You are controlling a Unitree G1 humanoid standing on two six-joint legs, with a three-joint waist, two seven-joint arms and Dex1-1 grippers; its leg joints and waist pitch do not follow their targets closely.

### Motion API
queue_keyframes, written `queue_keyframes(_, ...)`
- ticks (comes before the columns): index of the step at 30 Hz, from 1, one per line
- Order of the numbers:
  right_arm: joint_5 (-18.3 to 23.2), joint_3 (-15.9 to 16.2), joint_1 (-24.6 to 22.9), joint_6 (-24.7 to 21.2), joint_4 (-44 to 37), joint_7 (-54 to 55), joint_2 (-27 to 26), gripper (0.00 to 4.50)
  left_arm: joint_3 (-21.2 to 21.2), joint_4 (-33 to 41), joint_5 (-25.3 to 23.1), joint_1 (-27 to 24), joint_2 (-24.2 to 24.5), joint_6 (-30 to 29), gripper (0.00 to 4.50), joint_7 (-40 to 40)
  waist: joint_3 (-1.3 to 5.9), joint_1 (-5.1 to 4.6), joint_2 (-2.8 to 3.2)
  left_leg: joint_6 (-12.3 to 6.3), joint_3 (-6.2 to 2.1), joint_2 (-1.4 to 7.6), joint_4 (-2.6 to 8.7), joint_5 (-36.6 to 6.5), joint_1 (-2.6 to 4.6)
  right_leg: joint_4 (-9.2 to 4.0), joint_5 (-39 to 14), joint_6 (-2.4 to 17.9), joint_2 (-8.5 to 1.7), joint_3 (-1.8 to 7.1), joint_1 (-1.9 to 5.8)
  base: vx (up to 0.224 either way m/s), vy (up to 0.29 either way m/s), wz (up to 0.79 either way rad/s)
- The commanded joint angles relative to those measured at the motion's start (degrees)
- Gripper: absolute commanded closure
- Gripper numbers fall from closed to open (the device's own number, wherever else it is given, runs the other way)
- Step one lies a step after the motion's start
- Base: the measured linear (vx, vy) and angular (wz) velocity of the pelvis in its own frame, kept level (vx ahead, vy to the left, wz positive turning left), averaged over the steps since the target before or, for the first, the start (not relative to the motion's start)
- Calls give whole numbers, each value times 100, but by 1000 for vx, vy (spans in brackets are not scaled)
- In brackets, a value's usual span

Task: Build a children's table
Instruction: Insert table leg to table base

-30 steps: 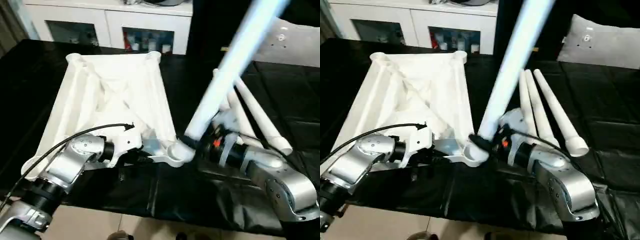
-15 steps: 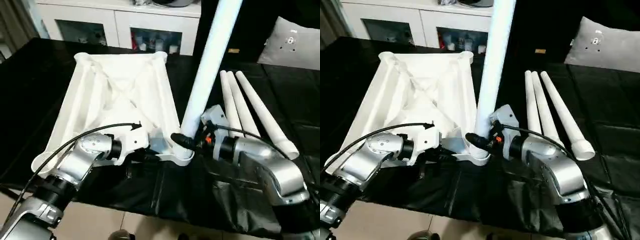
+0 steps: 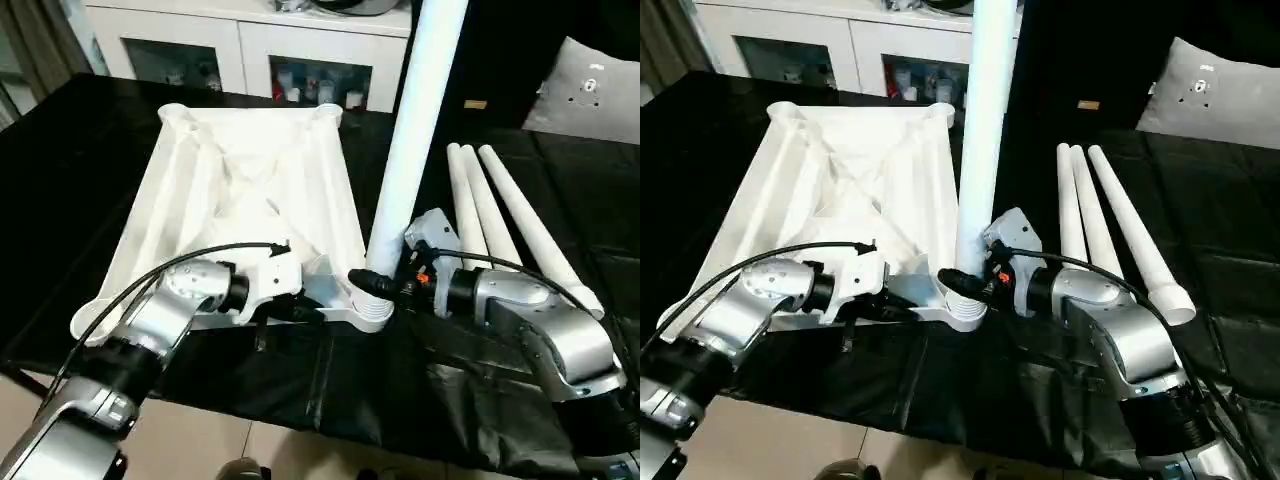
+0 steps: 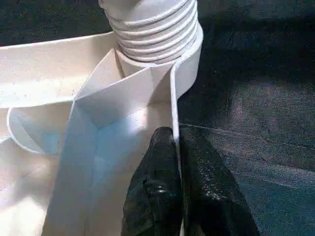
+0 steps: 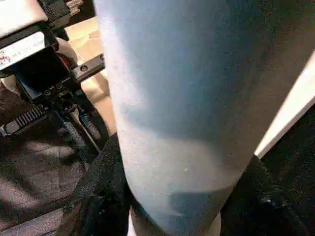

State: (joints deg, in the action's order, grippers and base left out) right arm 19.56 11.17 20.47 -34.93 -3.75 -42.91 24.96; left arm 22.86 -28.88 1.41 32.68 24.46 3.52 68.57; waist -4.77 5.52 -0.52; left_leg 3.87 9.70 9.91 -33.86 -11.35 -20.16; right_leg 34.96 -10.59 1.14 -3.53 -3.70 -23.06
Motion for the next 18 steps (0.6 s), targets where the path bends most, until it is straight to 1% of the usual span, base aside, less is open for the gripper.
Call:
queue_keyframes(1,-154,96,-97,-134,414,111,-47,261,-130,167,363,213,-341,396,450,95,336,-38,-83,-151,-74,301,419,-976,16,-536,-2258,716,-522,346,238,0,0,0)
queue_keyframes(3,-58,1,-114,-161,479,151,-146,261,-138,207,407,194,-376,340,450,138,337,-44,-75,-135,-84,308,428,-1010,11,-540,-2310,705,-524,341,242,0,0,0)
queue_keyframes(5,-51,-7,-121,-161,485,152,-151,261,-143,202,400,193,-381,319,450,119,338,-43,-77,-128,-85,309,428,-1036,20,-544,-2325,709,-524,342,237,0,0,0)
queue_keyframes(6,-7,-66,-173,-141,529,161,-189,261,-158,156,324,184,-394,218,450,2,339,-41,-67,-125,-84,316,429,-1037,25,-541,-2268,732,-522,346,236,0,0,0)
queue_keyframes(7,68,-201,-281,-52,632,205,-272,261,-149,64,166,146,-358,126,450,-158,345,-40,-31,-120,-82,321,429,-1053,27,-538,-2179,770,-523,349,232,0,0,0)
queue_keyframes(8,95,-270,-328,-2,685,226,-319,261,-153,15,103,131,-343,98,450,-209,333,-42,-37,-119,-81,320,432,-1103,29,-548,-2206,782,-522,346,225,0,0,0)
queue_keyframes(9,147,-380,-400,78,770,263,-395,261,-170,-10,82,90,-318,49,450,-240,335,-35,-30,-112,-87,316,436,-1149,30,-554,-2265,788,-534,343,238,0,0,0)
queue_keyframes(10,168,-426,-429,111,805,278,-429,261,-183,-16,83,72,-310,24,450,-248,338,-39,-37,-110,-85,317,435,-1150,23,-556,-2278,791,-540,342,244,0,0,0)
queue_keyframes(11,212,-558,-508,205,905,345,-527,261,-203,-30,63,25,-281,-28,450,-295,338,-41,-15,-88,-92,318,441,-1190,17,-566,-2327,783,-544,340,250,0,0,0)
queue_keyframes(12,255,-660,-576,268,974,397,-601,261,-224,-35,52,-9,-265,-43,450,-346,321,-49,-17,-78,-101,314,453,-1301,27,-582,-2499,761,-537,328,230,0,0,0)
queue_keyframes(14,324,-814,-686,358,1060,475,-709,261,-281,-25,69,-55,-263,-120,450,-434,323,-50,-11,-78,-108,319,458,-1367,41,-603,-2645,717,-547,330,225,0,0,0)
queue_keyframes(15,375,-897,-787,442,1079,498,-770,261,-327,-8,100,-86,-270,-164,450,-483,310,-60,-3,-86,-108,318,464,-1437,33,-620,-2726,696,-544,331,220,0,0,0)
queue_keyframes(16,414,-941,-991,586,1047,484,-813,261,-372,44,137,-145,-262,-211,450,-513,306,-65,3,-87,-116,317,471,-1472,34,-629,-2813,667,-551,326,217,0,0,0)
queue_keyframes(17,400,-919,-1074,646,1005,460,-803,261,-375,66,139,-166,-254,-215,450,-513,306,-59,4,-96,-114,323,472,-1493,36,-637,-2857,635,-552,332,210,0,0,0)
queue_keyframes(18,378,-872,-1150,705,922,408,-772,261,-370,82,130,-178,-247,-211,450,-511,295,-59,25,-100,-117,319,474,-1519,42,-643,-2897,621,-550,332,197,0,0,0)
